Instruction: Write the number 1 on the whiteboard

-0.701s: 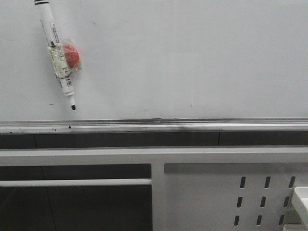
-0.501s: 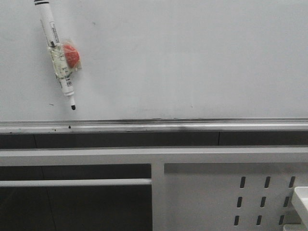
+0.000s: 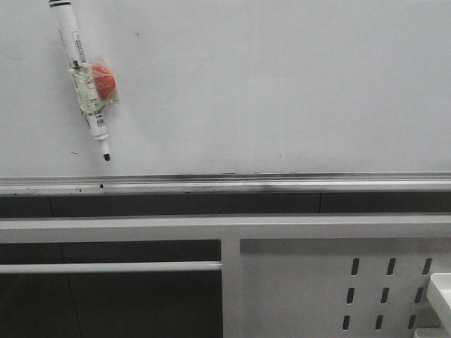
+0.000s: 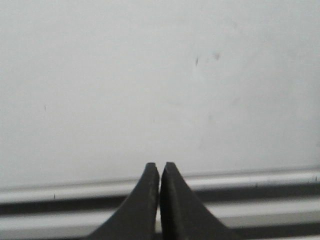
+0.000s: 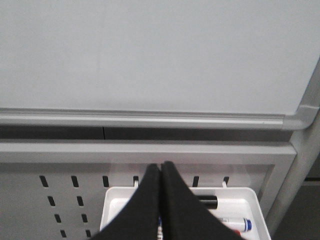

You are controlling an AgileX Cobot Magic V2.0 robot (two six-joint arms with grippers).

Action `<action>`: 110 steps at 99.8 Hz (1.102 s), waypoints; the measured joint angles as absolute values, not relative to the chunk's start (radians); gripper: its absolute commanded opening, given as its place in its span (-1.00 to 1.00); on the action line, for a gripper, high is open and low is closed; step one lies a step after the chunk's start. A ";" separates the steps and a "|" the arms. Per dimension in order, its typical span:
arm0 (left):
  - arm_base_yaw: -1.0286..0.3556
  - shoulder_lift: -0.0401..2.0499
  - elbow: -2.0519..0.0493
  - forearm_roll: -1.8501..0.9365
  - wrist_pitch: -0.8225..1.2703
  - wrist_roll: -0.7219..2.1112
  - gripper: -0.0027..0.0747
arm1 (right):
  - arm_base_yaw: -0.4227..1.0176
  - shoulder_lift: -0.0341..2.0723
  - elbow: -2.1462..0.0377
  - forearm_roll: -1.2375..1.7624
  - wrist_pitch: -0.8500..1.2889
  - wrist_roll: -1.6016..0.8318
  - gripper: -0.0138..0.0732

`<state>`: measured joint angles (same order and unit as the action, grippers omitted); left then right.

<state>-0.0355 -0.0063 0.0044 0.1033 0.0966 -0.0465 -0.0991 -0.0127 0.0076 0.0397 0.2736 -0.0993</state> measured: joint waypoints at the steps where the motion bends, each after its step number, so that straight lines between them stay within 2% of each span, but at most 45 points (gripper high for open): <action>1: -0.035 -0.006 0.004 0.105 0.079 -0.047 -0.98 | -0.099 -0.013 0.008 0.040 0.269 -0.099 -0.84; 15: -0.035 -0.006 0.004 0.107 -0.037 -0.047 -0.98 | -0.099 -0.013 0.008 0.040 0.221 -0.099 -0.84; 32: -0.035 -0.006 0.004 0.107 -0.084 -0.047 -0.98 | -0.099 -0.013 0.008 0.101 0.155 -0.099 -0.84; 50: -0.035 -0.006 0.004 0.036 -0.140 -0.067 -0.98 | -0.099 -0.013 0.008 0.140 -0.057 -0.097 -0.84; 61: -0.035 -0.006 0.002 -0.008 -0.152 -0.079 -0.98 | -0.099 -0.013 0.006 0.191 -0.145 -0.017 -0.84; 67: -0.035 -0.006 -0.012 -0.033 -0.099 -0.091 -0.98 | -0.099 -0.013 -0.032 0.193 -0.058 0.000 -0.84; 78: -0.035 0.035 -0.112 -0.120 0.045 -0.125 -0.98 | -0.099 0.000 -0.181 0.208 0.235 0.020 -0.84; 87: -0.035 0.109 -0.201 -0.182 0.070 -0.132 -0.98 | -0.099 0.050 -0.297 0.242 0.400 0.024 -0.84; 110: -0.035 0.241 -0.289 -0.219 -0.109 -0.136 -0.98 | -0.099 0.106 -0.373 0.258 0.429 0.026 -0.84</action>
